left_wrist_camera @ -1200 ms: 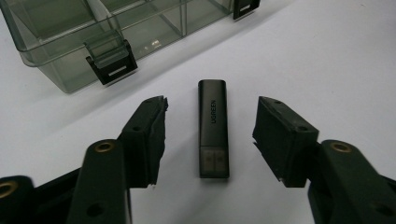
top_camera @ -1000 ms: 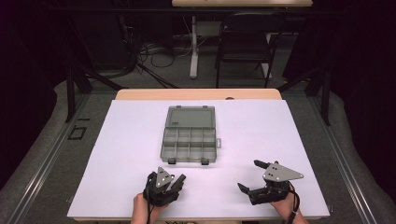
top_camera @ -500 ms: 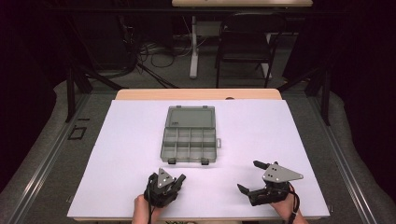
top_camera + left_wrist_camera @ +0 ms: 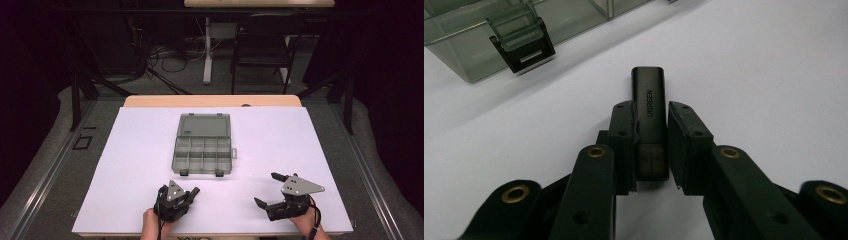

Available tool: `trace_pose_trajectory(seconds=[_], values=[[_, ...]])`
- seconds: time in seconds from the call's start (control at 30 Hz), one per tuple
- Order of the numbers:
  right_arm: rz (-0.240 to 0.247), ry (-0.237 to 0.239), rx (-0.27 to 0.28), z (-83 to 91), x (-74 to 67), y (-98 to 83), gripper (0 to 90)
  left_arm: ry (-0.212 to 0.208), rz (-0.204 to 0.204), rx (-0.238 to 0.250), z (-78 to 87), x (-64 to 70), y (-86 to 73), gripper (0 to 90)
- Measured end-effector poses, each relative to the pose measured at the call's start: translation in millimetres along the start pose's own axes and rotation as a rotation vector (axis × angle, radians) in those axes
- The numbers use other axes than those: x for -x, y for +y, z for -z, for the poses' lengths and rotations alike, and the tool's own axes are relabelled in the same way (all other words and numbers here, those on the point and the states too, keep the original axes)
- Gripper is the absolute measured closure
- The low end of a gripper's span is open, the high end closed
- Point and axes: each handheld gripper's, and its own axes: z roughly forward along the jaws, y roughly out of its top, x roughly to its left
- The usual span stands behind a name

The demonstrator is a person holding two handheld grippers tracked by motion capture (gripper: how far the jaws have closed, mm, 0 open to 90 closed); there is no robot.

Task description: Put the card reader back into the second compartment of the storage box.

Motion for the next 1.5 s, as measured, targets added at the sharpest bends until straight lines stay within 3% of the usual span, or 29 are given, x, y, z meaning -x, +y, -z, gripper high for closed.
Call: trace_pose_trajectory(seconds=[0.77,1.5], values=[[-0.001,-0.003,0.002,0.3,1.2,-0.4,3.3,-0.036,-0.026,0.051,14.6,1.0,7.8,74.2],[-0.010,0.000,0.000,-1.6,3.6,0.3,3.4,-0.095,-0.020,0.095,29.7,-4.5,23.0,74.2]])
